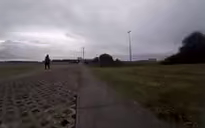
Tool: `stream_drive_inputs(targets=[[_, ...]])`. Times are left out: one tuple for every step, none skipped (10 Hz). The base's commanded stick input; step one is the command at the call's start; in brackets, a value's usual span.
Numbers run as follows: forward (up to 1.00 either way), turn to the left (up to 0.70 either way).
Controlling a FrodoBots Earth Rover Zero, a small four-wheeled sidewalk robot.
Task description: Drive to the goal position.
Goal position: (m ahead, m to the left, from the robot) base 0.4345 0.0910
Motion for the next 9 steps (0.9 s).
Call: stream_drive_inputs(targets=[[0.7, -0.14], [0.7, -0.1], [0.7, -0.05], [0.7, 0.0], [0.7, 0.0], [0.7, 0.0], [0.7, 0.0], [0.7, 0.0], [0.7, 0.0]])
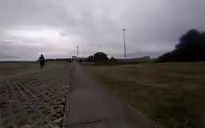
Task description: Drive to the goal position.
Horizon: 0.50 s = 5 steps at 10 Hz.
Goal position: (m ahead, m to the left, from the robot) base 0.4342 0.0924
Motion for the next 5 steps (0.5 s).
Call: stream_drive_inputs(targets=[[0.7, 0.12], [0.7, 0.28], [0.7, 0.35], [0.7, 0.35], [0.7, 0.29]])
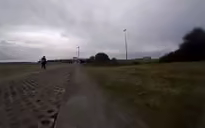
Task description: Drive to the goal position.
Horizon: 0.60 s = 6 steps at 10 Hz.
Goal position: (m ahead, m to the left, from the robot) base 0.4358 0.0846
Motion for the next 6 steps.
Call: stream_drive_inputs(targets=[[0.7, 0.13], [0.7, 0.0], [0.7, 0.0], [0.7, 0.0], [0.7, 0.0], [0.7, 0.0]])
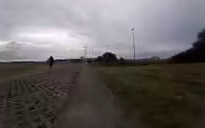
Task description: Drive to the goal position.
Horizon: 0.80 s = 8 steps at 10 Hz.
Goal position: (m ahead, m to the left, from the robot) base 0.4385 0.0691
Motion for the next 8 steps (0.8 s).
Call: stream_drive_inputs(targets=[[0.65, 0.07], [0.56, 0.19], [0.5, 0.3], [0.5, 0.4], [0.5, 0.5], [0.5, 0.29], [0.5, 0.08], [0.5, 0.0]])
